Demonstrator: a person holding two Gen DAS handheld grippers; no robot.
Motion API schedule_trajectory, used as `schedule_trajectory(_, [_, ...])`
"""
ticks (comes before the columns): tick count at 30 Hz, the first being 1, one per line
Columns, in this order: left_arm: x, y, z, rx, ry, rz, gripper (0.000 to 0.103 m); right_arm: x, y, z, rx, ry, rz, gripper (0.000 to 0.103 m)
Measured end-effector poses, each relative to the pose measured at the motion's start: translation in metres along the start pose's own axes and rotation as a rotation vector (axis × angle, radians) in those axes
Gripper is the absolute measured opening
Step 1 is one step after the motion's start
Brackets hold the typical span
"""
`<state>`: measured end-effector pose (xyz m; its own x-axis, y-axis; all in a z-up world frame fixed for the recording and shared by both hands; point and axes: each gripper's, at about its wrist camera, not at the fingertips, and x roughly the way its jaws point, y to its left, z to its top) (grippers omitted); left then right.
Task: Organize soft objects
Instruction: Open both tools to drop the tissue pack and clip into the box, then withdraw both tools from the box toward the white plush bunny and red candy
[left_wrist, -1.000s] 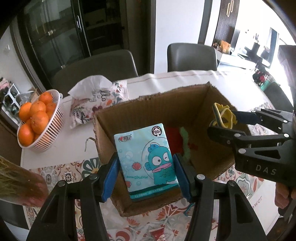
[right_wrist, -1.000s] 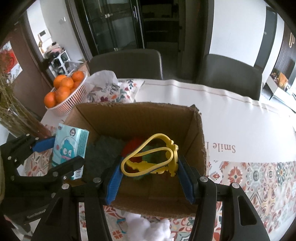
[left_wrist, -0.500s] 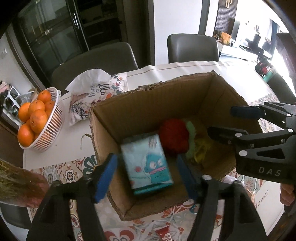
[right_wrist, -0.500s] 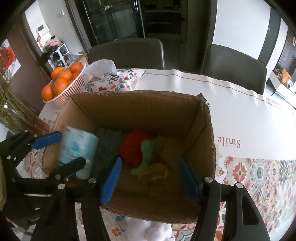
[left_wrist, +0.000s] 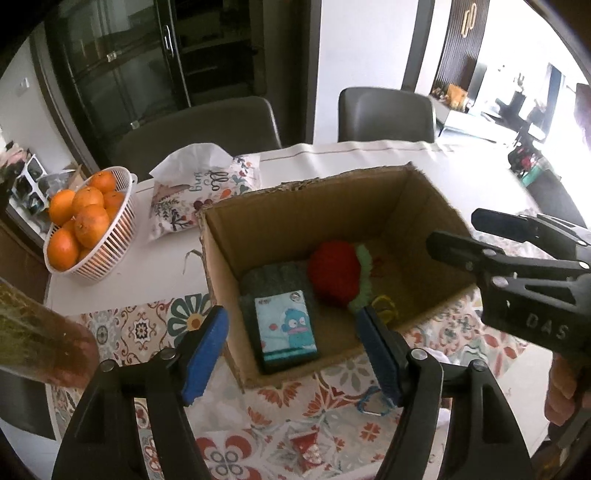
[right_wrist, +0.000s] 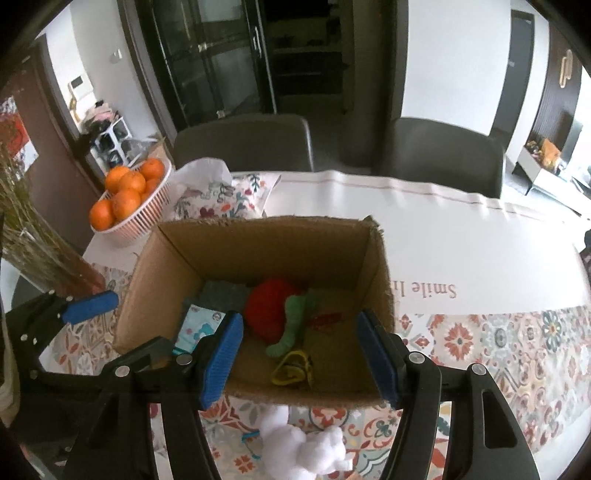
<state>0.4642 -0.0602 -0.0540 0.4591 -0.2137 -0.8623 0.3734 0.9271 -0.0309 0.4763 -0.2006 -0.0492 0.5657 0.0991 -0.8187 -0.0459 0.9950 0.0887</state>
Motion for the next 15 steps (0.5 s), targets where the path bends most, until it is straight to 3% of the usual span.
schedule_trajectory(4, [-0.018, -0.001, -0.012, -0.022, -0.027, 0.006, 0.075, -0.017, 0.004, -0.006, -0.005, -0.037, -0.022, 0.073])
schedule_trajectory(11, [-0.039, -0.003, -0.037, -0.015, -0.055, 0.05, 0.075, -0.038, 0.011, -0.025, -0.008, -0.068, -0.071, 0.073])
schedule_trajectory(15, [-0.045, -0.004, -0.05, -0.018, -0.057, 0.069, 0.076, -0.041, 0.012, -0.041, 0.01, -0.056, -0.057, 0.073])
